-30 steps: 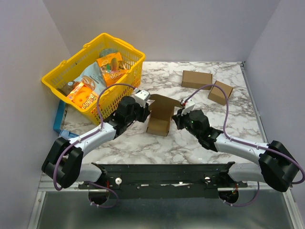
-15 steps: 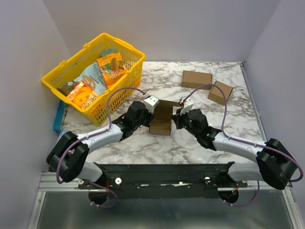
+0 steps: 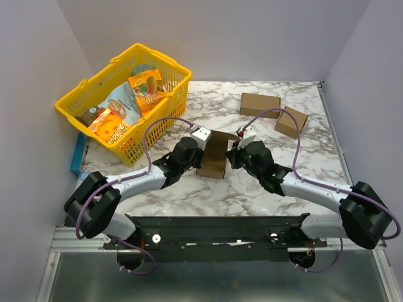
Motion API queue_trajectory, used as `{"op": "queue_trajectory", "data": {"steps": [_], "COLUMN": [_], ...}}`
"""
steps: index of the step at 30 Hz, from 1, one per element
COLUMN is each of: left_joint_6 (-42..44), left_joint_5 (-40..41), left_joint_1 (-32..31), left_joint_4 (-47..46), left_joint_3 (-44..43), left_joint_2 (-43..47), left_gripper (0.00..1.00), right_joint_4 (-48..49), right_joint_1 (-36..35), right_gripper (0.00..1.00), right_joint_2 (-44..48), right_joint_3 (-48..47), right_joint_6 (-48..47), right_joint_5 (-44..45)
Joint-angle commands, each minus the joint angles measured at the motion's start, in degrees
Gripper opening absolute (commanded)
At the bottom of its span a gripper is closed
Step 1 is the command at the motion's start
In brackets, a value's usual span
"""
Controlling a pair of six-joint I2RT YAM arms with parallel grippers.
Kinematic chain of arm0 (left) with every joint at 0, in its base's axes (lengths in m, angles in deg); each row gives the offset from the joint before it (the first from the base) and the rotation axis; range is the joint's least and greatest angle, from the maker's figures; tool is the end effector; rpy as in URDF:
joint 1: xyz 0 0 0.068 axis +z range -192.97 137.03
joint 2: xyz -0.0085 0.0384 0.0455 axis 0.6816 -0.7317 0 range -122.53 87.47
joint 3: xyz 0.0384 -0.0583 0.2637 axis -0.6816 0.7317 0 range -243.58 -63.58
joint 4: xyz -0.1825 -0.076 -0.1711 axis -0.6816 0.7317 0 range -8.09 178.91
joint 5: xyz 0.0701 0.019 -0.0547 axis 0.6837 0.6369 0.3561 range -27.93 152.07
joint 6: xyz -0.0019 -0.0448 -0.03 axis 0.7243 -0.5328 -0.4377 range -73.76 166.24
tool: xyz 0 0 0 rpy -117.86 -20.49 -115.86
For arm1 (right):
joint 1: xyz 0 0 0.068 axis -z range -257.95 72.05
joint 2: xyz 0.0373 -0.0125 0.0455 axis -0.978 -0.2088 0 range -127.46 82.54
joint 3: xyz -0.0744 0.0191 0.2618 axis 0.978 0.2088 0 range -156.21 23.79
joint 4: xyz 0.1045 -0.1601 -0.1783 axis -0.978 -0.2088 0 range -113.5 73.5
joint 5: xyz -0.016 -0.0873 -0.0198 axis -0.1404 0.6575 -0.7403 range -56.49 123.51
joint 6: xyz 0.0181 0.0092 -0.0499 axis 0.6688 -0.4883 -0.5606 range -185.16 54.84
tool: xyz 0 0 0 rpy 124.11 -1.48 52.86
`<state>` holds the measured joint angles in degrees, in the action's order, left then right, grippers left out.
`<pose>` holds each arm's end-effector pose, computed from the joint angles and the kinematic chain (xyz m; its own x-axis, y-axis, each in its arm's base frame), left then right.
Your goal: Fold the paper box
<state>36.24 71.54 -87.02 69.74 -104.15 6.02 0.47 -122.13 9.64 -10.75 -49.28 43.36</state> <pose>0.2204 -0.2051 0.2072 -0.4411 0.1883 -0.8775 0.5132 0.8550 -0.0745 0.2003 0.1861 0.2212 -0.4081 -0.0207 -0.9127 -0.4791 0.8559 0.1948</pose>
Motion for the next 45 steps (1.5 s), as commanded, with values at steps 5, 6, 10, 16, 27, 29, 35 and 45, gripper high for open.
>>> {"op": "queue_trajectory", "data": {"steps": [5,6,10,16,27,29,35,45], "left_joint_6": [-2.3,-2.5,-3.9,-6.3,-8.5,-8.5,-12.3,-28.4], "left_joint_5": [1.8,2.1,2.3,2.9,-1.6,-2.4,-3.4,-1.3], "left_joint_1": [-1.0,-1.1,-1.6,-2.0,-2.0,-1.9,-1.2,-0.9], "left_joint_4": [-3.8,-4.1,-4.7,-4.8,2.7,4.3,11.5,2.6], "left_joint_3": [3.0,3.2,4.4,6.2,11.8,13.5,11.1,4.8], "left_joint_2": [-0.4,-0.5,-0.4,1.3,20.6,24.9,35.7,22.7], "left_gripper": [0.0,0.0,0.0,0.0,0.57,0.68,0.82,0.99], "right_joint_4": [-1.2,-1.1,-1.9,-1.9,0.5,1.1,1.7,1.9], "right_joint_1": [-0.5,-0.5,-0.5,-0.7,-1.1,-1.2,-1.5,-1.9], "right_gripper": [0.01,0.01,0.01,0.01,0.01,0.01,0.01,0.01], "right_joint_2": [-2.8,-3.1,-2.7,0.1,0.1,0.1,0.5,1.0], "right_joint_3": [-0.4,-0.3,1.1,5.8,9.3,9.8,10.1,10.2], "right_joint_6": [5.2,5.3,5.3,5.8,5.3,5.2,5.3,5.0], "right_joint_5": [0.1,0.2,1.0,2.1,5.9,5.9,6.2,6.2]}}
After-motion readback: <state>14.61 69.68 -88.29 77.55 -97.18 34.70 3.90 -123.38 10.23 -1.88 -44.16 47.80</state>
